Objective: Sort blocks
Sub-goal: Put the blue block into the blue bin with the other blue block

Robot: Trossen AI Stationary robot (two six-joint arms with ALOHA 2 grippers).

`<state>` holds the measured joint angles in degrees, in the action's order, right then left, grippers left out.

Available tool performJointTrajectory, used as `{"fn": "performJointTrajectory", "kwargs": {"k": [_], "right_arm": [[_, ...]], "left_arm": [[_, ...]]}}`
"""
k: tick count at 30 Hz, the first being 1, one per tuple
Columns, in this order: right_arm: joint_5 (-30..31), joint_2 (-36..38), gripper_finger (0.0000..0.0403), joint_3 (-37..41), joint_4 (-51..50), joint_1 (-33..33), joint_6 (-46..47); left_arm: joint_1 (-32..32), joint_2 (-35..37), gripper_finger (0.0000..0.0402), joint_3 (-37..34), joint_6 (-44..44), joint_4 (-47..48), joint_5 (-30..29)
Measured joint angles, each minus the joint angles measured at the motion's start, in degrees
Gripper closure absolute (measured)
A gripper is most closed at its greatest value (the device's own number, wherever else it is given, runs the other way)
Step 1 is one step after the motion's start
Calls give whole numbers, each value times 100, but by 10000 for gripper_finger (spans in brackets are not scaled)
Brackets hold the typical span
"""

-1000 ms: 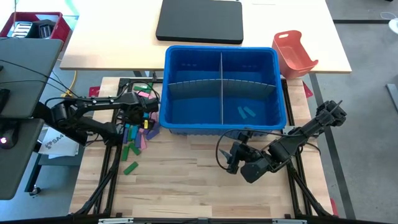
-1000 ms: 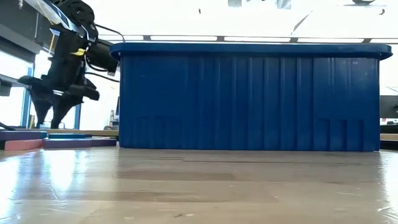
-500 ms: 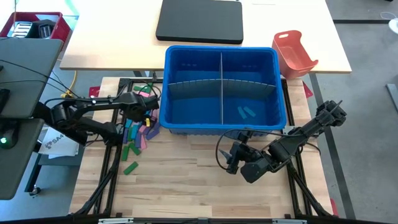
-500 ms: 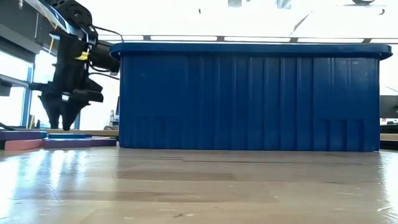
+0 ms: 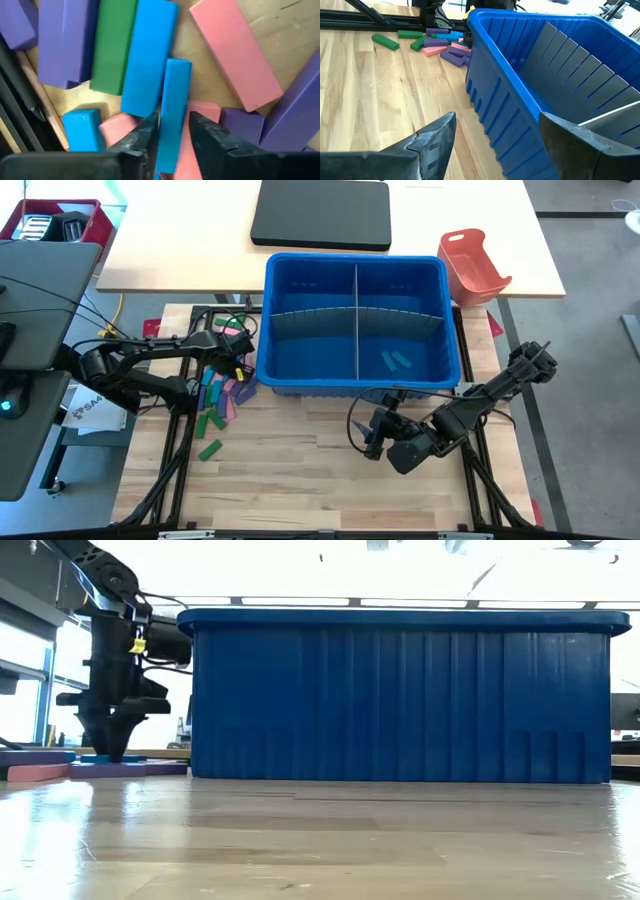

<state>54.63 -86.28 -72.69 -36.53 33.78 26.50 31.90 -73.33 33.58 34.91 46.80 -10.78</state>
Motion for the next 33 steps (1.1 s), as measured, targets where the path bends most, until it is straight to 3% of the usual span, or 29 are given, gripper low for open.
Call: {"fn": "performJointTrajectory", "kwargs": {"k": [5,11,18,33], "right_arm": [[0,0,123,0,0,0,2],[0,0,123,0,0,0,2],[0,0,123,0,6,0,2],[-12,0,123,0,637,-6,-606]], "left_arm": [[2,-5,362,-2,-109,-99,-73],[-17,127,362,-8,-108,-19,-123],[-15,585,362,300,-20,772,-220],[-293,2410,361,1929,-287,1081,-584]]}}
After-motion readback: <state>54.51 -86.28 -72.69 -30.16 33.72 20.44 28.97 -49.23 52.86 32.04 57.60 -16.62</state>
